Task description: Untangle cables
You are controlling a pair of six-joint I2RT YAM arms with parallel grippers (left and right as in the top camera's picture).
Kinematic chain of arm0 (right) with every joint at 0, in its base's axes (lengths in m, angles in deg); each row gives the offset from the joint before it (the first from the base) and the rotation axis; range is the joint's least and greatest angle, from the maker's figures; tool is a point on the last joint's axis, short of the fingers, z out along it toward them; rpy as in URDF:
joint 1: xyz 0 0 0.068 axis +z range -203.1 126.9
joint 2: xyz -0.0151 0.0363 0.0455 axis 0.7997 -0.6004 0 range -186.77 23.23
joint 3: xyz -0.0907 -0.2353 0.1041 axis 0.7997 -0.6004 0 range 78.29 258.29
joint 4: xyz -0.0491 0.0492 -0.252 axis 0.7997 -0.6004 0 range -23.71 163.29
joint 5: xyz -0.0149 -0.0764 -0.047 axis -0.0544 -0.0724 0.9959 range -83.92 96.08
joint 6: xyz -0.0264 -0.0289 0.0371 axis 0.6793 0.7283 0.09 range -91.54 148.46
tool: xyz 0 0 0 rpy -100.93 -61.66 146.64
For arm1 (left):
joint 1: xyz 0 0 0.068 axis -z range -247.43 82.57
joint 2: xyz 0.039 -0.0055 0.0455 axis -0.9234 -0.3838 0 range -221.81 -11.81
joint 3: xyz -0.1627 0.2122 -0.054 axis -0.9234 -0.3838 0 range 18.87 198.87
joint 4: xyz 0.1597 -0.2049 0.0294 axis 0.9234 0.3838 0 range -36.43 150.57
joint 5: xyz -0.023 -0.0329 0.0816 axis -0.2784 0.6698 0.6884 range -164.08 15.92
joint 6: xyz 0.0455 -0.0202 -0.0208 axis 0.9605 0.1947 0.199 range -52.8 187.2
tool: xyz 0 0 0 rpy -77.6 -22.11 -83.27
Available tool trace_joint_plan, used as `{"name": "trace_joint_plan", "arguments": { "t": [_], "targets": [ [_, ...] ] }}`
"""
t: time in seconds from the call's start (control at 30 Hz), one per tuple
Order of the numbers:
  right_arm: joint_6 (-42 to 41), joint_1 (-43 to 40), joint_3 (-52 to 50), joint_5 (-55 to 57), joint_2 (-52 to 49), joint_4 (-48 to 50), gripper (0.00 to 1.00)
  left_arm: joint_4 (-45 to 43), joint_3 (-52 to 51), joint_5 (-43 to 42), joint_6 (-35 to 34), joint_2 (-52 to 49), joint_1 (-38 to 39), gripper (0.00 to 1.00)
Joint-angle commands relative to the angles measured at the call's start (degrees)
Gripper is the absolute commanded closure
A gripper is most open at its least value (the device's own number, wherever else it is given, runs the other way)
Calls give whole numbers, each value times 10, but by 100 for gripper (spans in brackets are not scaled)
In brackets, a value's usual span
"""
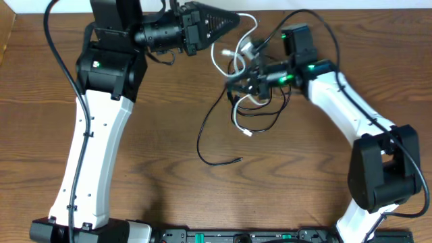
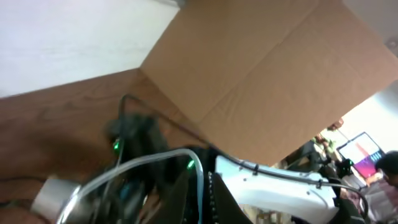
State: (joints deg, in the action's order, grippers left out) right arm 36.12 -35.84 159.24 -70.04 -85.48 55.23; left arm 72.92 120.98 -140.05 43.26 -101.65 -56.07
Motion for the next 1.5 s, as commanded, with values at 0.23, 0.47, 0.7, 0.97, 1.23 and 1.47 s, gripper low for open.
{"name": "trace_joint_plan", "arguments": {
  "t": [0.23, 0.47, 0.7, 0.97, 1.23, 1.47],
  "targets": [
    [-253, -155, 8, 208, 157, 4, 99, 255, 4, 203, 146, 11, -45, 32],
    [-330, -303, 51, 235, 231, 9, 99, 325, 3, 318, 204, 11, -39, 4],
    [-328, -409, 68, 337, 214, -7, 99, 351, -16, 356, 210, 11, -39, 3],
    [-255, -416, 68, 634, 87, 14, 99, 355, -45, 356, 209, 11, -39, 3],
    [-198, -416, 68, 778, -68, 150, 99, 356, -45, 356, 209, 11, -39, 3],
    [-199, -416, 68, 819, -161, 186, 1, 357, -45, 356, 210, 11, -39, 3]
  ]
}}
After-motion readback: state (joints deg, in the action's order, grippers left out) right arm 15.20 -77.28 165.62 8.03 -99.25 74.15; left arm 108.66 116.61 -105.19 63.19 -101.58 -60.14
